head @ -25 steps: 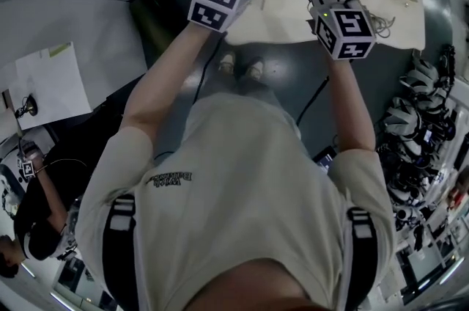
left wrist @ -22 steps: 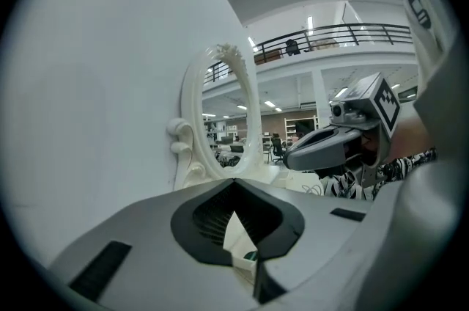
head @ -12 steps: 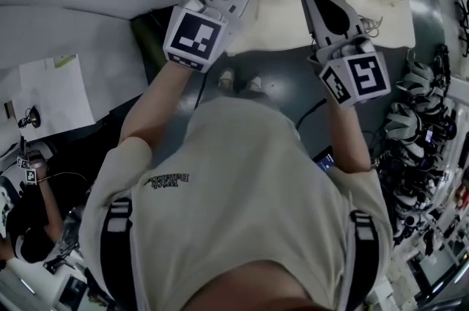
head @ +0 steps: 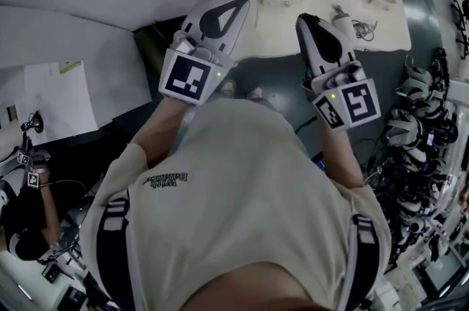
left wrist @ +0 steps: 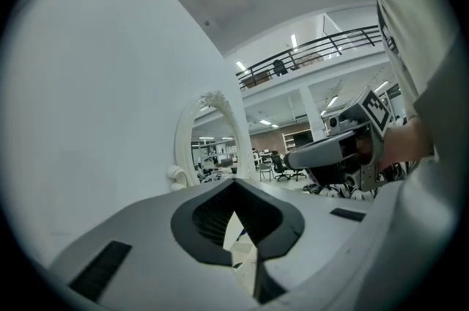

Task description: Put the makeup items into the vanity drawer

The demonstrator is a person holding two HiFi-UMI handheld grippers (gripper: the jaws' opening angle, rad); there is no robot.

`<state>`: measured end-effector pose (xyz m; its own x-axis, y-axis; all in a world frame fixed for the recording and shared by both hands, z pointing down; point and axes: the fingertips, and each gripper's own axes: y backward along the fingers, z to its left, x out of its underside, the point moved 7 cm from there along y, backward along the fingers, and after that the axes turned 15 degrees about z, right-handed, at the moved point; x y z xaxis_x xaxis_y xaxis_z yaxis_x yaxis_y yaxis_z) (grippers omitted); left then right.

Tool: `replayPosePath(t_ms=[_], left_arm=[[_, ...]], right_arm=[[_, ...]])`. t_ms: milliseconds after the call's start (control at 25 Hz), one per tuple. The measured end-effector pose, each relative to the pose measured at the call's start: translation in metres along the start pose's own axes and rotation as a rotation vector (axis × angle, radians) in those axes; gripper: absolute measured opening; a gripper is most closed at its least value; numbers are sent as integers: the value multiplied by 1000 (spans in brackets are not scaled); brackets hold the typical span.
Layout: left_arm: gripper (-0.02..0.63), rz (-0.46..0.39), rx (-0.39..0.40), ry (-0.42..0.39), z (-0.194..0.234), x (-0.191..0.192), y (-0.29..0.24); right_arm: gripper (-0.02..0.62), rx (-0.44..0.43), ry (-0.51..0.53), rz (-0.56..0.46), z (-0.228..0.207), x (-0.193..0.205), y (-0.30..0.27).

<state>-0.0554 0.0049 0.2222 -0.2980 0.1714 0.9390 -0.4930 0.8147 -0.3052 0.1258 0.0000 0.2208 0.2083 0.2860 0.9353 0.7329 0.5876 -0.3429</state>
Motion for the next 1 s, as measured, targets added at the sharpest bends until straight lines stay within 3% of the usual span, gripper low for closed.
replayPosePath(t_ms=[480,1000], left_arm=[[12,31,-1,15,-27,12,13],[12,17,2,33,-28,12,17]], right_arm=[[3,-7,28,33,22,23,12],[3,19,17,22,20,20,19]])
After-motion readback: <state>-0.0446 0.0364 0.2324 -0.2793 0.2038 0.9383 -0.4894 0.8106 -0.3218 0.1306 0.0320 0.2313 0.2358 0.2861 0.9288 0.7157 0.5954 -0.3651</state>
